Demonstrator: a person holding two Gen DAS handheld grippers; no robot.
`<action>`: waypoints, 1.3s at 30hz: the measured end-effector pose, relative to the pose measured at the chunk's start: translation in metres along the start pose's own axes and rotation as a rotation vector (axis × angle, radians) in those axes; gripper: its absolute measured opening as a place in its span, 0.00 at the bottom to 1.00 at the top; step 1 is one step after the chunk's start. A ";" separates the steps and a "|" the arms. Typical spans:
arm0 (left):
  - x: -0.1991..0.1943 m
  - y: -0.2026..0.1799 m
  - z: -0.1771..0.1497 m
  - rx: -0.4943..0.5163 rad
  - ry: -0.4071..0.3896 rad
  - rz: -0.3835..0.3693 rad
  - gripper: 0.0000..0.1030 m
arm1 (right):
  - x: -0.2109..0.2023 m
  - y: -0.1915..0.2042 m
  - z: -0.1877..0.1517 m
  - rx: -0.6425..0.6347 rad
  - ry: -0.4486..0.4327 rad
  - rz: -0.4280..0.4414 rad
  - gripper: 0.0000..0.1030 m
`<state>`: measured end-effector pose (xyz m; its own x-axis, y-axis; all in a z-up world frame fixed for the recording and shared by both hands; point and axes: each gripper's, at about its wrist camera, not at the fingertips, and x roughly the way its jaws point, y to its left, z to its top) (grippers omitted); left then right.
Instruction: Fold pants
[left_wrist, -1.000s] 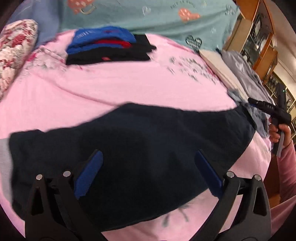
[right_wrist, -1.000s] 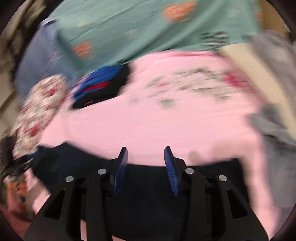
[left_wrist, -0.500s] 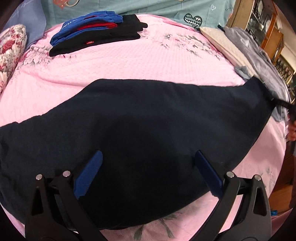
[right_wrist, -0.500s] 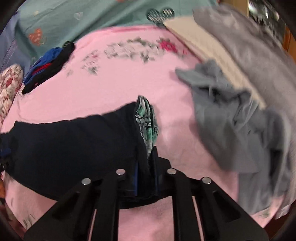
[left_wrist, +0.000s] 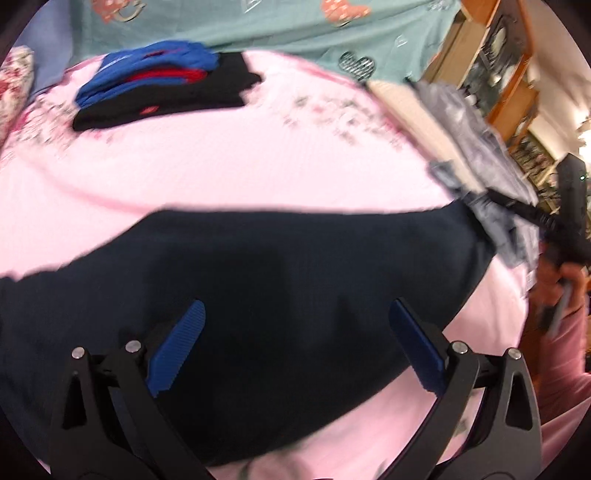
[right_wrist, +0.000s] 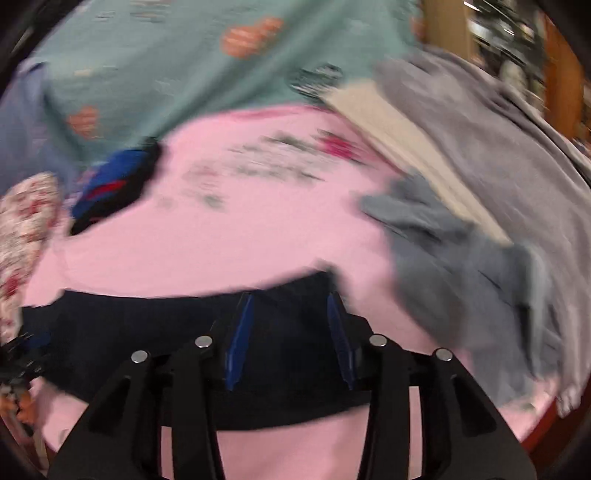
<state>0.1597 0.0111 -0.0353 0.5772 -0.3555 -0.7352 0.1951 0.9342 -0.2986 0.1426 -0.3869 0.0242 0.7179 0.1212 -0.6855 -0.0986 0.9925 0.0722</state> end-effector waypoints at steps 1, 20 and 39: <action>0.005 -0.002 0.003 0.009 0.001 -0.005 0.98 | 0.005 0.016 0.002 -0.027 -0.003 0.052 0.43; 0.044 -0.001 -0.001 0.042 0.071 0.090 0.98 | 0.107 -0.069 -0.011 0.285 0.162 0.415 0.23; 0.004 -0.043 -0.054 0.170 0.130 0.098 0.98 | 0.010 0.003 -0.090 -0.045 0.192 -0.086 0.52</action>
<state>0.1112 -0.0317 -0.0584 0.4953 -0.2535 -0.8309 0.2802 0.9520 -0.1234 0.0878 -0.3843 -0.0478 0.5808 0.0269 -0.8136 -0.0770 0.9968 -0.0219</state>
